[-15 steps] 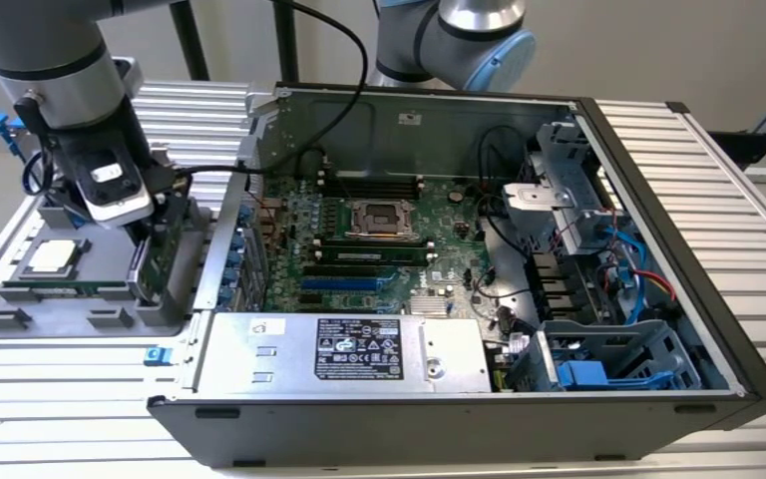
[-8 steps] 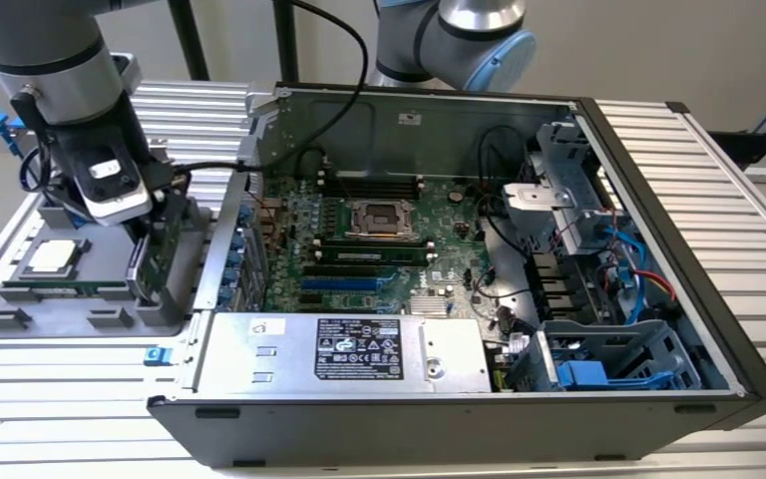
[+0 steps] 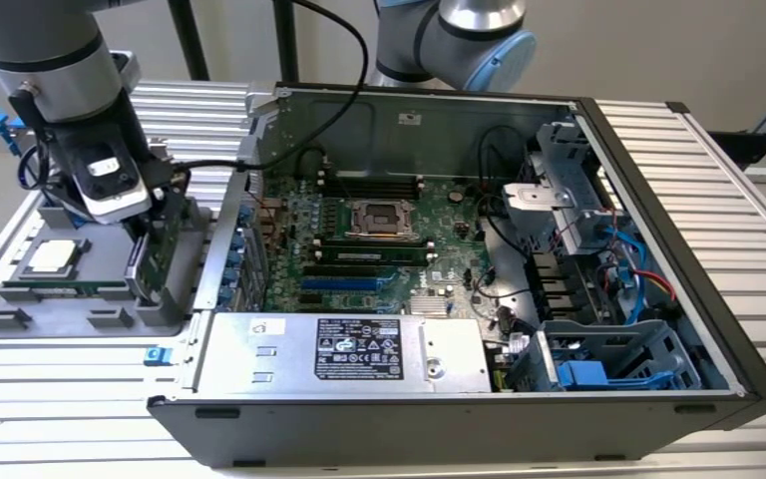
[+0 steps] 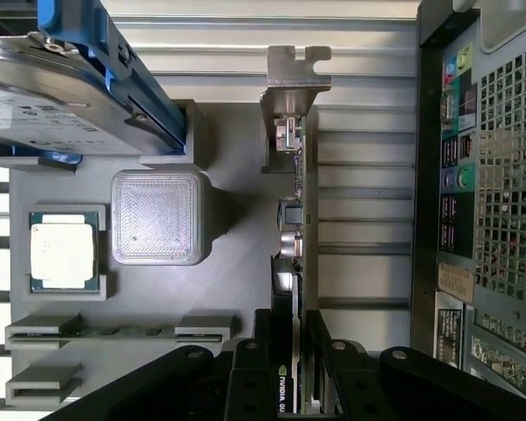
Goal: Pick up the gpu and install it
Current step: 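Pick up the gpu and move the gpu toward the slot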
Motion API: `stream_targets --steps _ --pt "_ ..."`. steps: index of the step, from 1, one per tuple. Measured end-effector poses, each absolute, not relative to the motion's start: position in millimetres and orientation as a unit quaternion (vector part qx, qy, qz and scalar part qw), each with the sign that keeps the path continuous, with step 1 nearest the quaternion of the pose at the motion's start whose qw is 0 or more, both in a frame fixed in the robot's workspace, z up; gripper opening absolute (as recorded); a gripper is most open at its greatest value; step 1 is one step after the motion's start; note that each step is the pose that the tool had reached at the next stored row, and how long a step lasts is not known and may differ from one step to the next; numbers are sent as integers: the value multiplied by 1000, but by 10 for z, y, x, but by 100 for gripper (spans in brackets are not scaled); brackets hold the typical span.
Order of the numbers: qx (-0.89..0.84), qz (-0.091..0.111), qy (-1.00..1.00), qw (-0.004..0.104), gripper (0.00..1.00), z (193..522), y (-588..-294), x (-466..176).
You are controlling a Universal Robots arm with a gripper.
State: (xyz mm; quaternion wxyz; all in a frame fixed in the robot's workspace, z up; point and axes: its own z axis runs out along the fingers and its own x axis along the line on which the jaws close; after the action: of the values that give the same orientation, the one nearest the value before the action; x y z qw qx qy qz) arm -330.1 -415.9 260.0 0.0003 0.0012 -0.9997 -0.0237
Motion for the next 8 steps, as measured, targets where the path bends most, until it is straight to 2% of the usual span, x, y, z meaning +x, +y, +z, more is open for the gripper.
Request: stream_targets --steps 8 --pt "1 -24 -1000 0 0 2620 -4159 -3302"
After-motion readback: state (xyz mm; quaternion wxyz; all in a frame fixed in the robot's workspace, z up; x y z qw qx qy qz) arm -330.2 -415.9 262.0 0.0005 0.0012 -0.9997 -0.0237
